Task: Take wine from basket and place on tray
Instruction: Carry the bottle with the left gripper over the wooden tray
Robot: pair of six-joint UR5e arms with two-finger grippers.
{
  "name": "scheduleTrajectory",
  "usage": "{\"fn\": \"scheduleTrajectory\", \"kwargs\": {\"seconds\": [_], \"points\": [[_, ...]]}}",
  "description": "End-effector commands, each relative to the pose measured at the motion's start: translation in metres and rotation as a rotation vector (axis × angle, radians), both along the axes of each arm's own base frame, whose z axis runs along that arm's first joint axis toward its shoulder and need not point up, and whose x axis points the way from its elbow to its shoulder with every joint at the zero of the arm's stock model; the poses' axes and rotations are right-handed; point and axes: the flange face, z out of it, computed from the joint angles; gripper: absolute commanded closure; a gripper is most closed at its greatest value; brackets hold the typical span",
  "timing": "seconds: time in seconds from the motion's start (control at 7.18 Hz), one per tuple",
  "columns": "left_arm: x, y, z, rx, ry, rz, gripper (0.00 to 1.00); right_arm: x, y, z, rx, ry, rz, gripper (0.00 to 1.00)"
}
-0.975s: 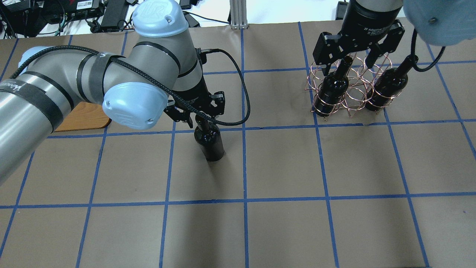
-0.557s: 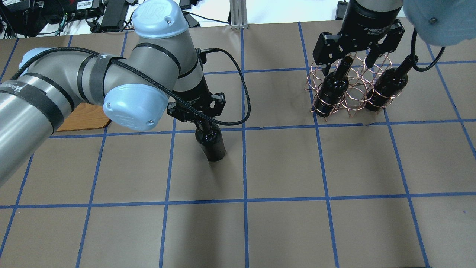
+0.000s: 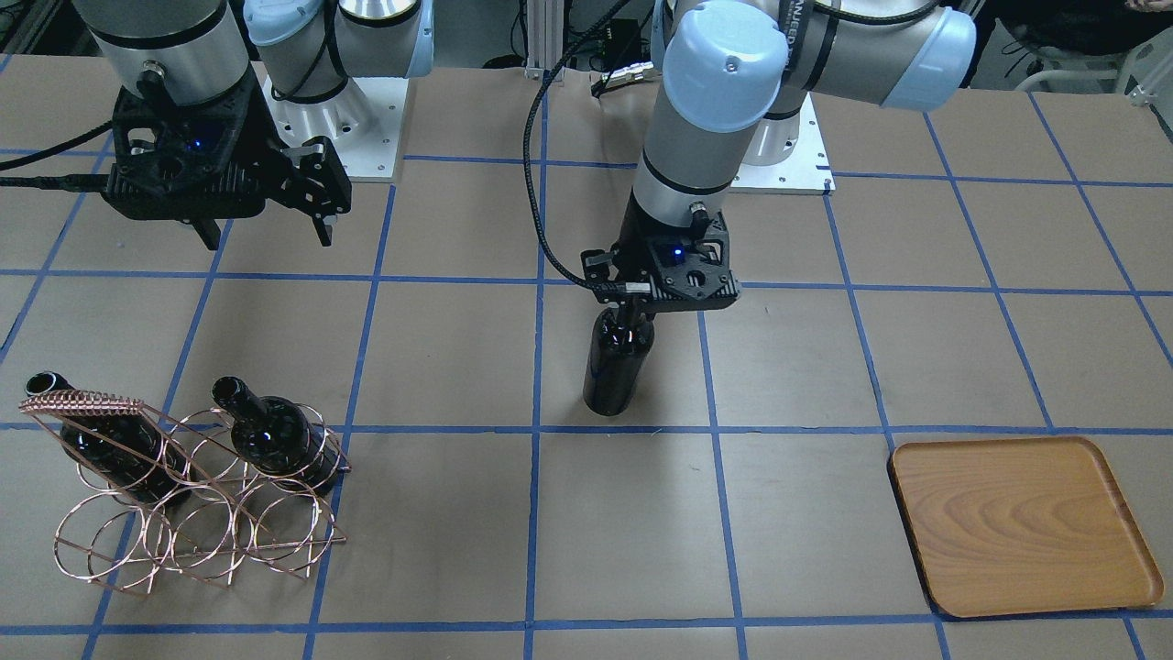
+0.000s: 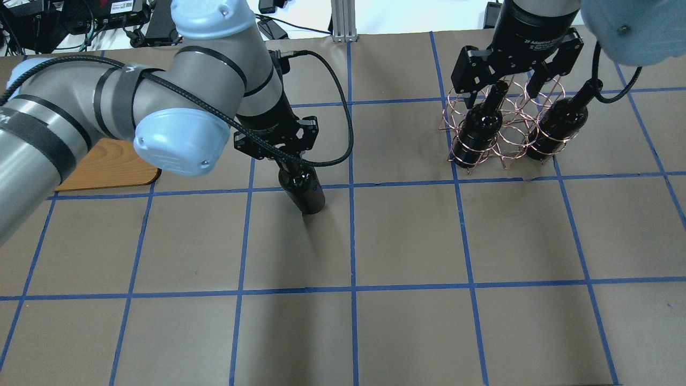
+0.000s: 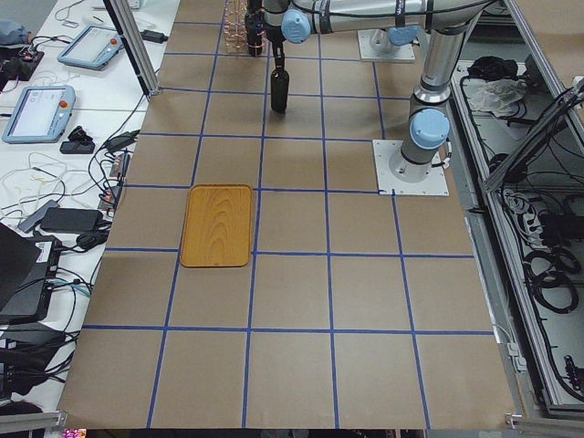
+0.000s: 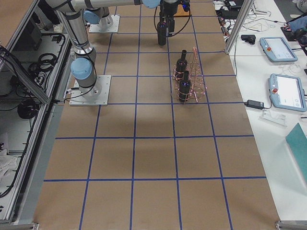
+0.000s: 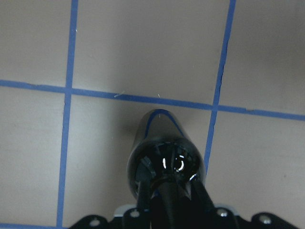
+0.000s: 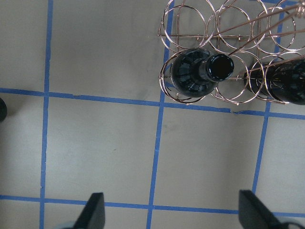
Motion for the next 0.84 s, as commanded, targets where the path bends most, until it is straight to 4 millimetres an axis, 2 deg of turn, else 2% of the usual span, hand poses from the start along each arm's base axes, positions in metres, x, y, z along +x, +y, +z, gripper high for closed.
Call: {"fn": "scheduleTrajectory", "kwargs": {"seconds": [0.0,0.14,0.42,0.7], "points": [[0.052,-0.026,0.039,-0.029,-0.005,0.007,1.0,0.001,0.0,0.0,0.0,-0.001,0.002,0.0],[0.093,-0.041,0.052,0.008,-0.002,0.002,1.0,0.001,0.0,0.0,-0.001,-0.001,0.004,0.0],[0.199,-0.07,0.066,0.048,0.029,0.076,1.0,0.002,0.0,0.0,-0.003,-0.007,0.004,0.0],[0.312,-0.09,0.047,0.077,-0.024,0.001,1.0,0.002,0.0,0.0,-0.001,-0.012,0.001,0.0]]}}
